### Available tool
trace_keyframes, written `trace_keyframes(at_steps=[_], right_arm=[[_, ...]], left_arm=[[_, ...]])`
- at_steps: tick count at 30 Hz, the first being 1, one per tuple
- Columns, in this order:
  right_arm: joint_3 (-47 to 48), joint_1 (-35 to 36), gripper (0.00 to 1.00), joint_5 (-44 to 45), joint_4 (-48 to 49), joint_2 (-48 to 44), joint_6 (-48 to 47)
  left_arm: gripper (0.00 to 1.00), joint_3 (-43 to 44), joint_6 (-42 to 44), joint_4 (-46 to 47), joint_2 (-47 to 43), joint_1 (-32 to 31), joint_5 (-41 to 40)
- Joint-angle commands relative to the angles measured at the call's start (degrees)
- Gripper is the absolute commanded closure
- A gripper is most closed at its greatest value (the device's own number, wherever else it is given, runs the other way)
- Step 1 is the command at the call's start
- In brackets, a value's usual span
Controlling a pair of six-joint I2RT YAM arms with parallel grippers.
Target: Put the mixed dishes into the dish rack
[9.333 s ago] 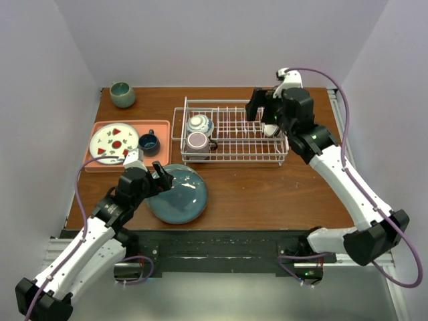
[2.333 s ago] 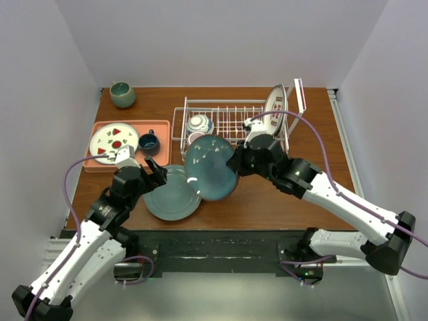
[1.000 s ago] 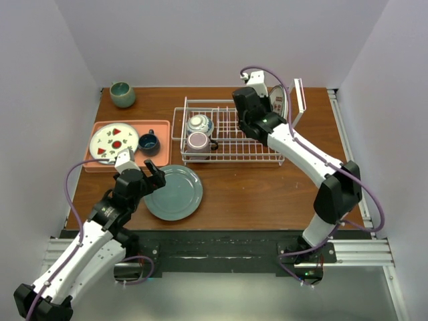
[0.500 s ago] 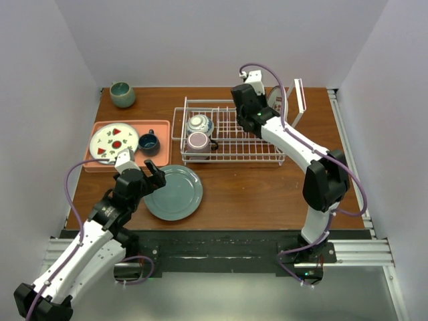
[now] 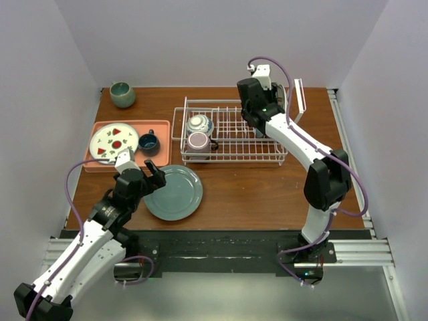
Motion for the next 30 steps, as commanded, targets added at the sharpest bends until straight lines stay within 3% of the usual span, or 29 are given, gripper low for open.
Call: trace_keyframes(at_steps=[1, 3, 4, 9, 16, 19, 22, 24, 27, 30], right_arm=[[2.4, 0.2, 0.44, 0.6, 0.5, -3.7, 2.2], [2.1, 0.2, 0.34, 0.9, 0.3, -4.7, 2.4], [1.9, 0.2, 0.24, 1.2, 0.2, -5.3, 2.6], [0.3, 0.2, 0.01, -0.1, -0.2, -9.3, 3.5], [-2.2, 0.2, 0.01, -5.5, -1.2, -16.2, 4.3], [-5.3, 0.2, 0.01, -14.0, -1.7, -21.2, 5.7], [-9.1, 0.3, 0.01, -26.7, -2.7, -26.2, 10.5], [-14.7, 0.3, 0.01, -41.1, -1.8, -29.1, 15.7], [-25.9, 1.8, 0.01, -56.7, 7.4, -34.3, 20.8], [-33.3, 5.7, 0.01, -60.4, 13.3, -38.0, 23.0]], left_arm=[[0.05, -0.1, -0.9, 1.4, -0.1, -0.1, -1.6], [0.05, -0.1, -1.0, 1.3, -0.2, -0.1, -1.6], [0.05, -0.1, -1.0, 1.3, -0.3, -0.1, -1.7], [0.05, -0.1, -1.1, 1.2, -0.2, -0.1, -1.7], [0.04, 0.2, -1.6, 0.8, 0.0, -0.1, -1.8], [0.04, 0.2, -1.9, 0.6, 0.2, -0.1, -1.8], [0.03, 0.1, -2.6, 0.6, 0.6, -0.1, -1.8], [0.03, -0.1, -3.1, 0.7, 0.9, -0.1, -1.7], [0.03, -0.6, -4.0, 1.2, 1.2, -0.1, -1.3], [0.03, -0.9, -4.1, 1.5, 1.2, -0.1, -0.7]])
